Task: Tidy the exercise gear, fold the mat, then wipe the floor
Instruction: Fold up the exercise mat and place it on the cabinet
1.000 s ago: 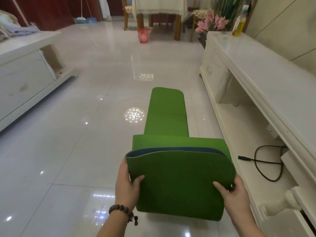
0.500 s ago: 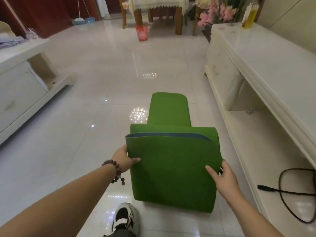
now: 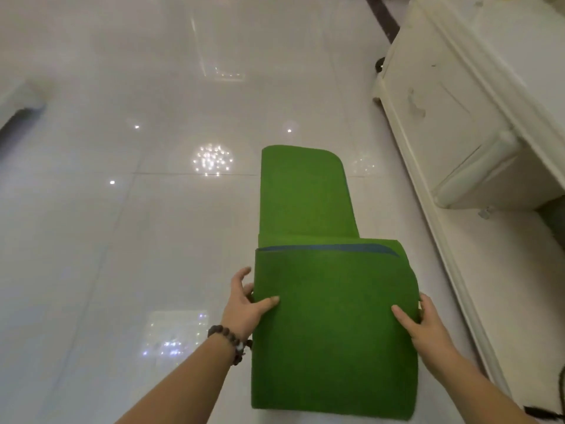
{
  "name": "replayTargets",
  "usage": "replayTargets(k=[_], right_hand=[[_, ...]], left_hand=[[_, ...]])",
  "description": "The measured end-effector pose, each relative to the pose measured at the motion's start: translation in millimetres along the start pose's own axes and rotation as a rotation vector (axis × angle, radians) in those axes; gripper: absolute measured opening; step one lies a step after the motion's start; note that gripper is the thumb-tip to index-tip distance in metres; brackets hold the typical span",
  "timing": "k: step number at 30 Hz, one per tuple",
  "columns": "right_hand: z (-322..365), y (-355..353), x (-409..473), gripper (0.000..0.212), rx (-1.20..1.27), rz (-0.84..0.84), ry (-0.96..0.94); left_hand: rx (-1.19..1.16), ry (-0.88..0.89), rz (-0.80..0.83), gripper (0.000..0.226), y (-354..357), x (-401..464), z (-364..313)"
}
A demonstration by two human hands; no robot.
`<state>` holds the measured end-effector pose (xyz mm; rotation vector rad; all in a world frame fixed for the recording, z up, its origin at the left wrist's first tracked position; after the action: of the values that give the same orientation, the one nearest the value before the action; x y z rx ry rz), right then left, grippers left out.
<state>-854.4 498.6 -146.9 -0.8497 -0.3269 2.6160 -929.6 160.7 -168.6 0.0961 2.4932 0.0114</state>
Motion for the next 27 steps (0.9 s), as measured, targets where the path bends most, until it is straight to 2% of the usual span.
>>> replayTargets(k=[2, 5, 7, 10, 13, 16, 21, 27], right_hand=[[-0.2, 5.6, 11.4, 0.052, -0.038, -0.007, 0.040], [-3.6, 12.7, 32.4, 0.045, -0.107, -0.007, 0.087], [-3.6, 18.4, 52.8, 0.041, -0.166, 0.015, 0.084], [-4.3, 31.9, 83.6, 0.045, -0.244, 0.045, 0.072], [-21.3, 45.6, 110.8, 0.059, -0.257, 0.078, 0.125], [-39.3, 59.6, 126.6, 0.062, -0.202, 0.098, 0.175], [-64.4, 58.1, 142.4, 0.087, -0.120, 0.104, 0.242], [-62.6, 61.1, 141.5, 0.080, 0.040, 0.318, 0.270]], left_hand=[[0.041, -0.014, 0.008, 0.086, 0.7, 11.3, -0.5], [0.180, -0.044, -0.008, 0.059, -0.7, 29.7, 6.0], [0.180, -0.071, -0.042, 0.043, -0.5, 41.2, 12.1], [0.207, -0.118, -0.057, 0.043, -0.5, 65.0, 23.5], [0.205, -0.205, -0.051, 0.049, -1.6, 92.1, 37.1], [0.141, -0.257, -0.036, 0.054, -3.2, 111.7, 48.3], [-0.146, -0.278, 0.018, 0.063, 4.7, 120.2, 55.9], [-0.287, -0.292, 0.168, 0.062, 19.8, 121.6, 41.5]])
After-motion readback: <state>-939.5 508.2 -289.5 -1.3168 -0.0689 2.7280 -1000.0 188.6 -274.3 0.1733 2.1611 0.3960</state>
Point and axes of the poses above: each hand's wrist, its own x-axis towards the middle knuckle, its own y-axis out of the palm, z = x × y, the point moved 7 cm from there along x, towards the middle knuckle, and after that the axes turned 1 degree about -x, right-handed, at the moved point
